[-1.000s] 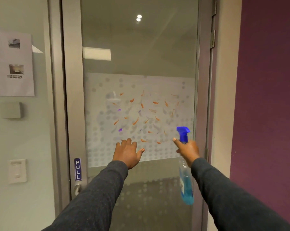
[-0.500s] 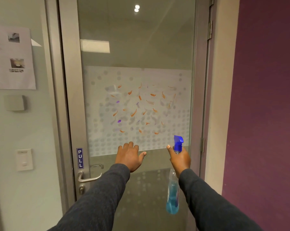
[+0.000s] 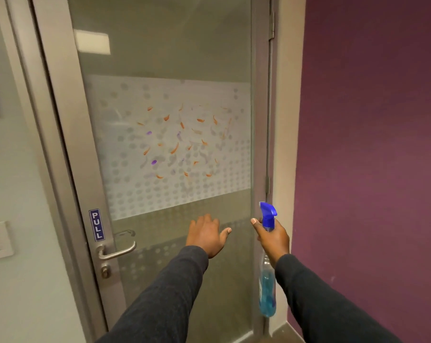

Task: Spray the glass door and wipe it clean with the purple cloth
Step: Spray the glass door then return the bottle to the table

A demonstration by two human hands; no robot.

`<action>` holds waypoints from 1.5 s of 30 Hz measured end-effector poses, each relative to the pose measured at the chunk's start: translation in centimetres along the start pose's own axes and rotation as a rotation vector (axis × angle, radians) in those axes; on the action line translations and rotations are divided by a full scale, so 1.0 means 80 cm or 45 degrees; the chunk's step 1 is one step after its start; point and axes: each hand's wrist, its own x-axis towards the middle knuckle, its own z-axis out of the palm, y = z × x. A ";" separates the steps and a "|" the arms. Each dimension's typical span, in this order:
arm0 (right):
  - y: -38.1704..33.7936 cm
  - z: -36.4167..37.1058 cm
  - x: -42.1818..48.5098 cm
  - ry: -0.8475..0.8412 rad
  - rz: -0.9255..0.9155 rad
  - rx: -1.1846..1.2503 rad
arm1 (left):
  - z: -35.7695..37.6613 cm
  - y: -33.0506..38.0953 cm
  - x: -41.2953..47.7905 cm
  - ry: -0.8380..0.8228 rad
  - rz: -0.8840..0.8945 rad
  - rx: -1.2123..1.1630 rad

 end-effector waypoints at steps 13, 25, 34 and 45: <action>0.025 -0.085 -0.193 0.259 0.143 -0.110 | 0.042 0.083 -0.144 -0.157 0.435 -0.180; 0.022 -0.241 -0.404 0.543 0.247 -0.152 | 0.022 0.231 -0.322 -0.220 0.762 -0.343; -0.004 -0.389 -0.644 0.806 0.276 -0.145 | -0.039 0.351 -0.540 -0.245 1.034 -0.406; -0.048 -0.528 -0.922 1.337 0.394 -0.290 | -0.116 0.493 -0.776 -0.284 1.538 -0.494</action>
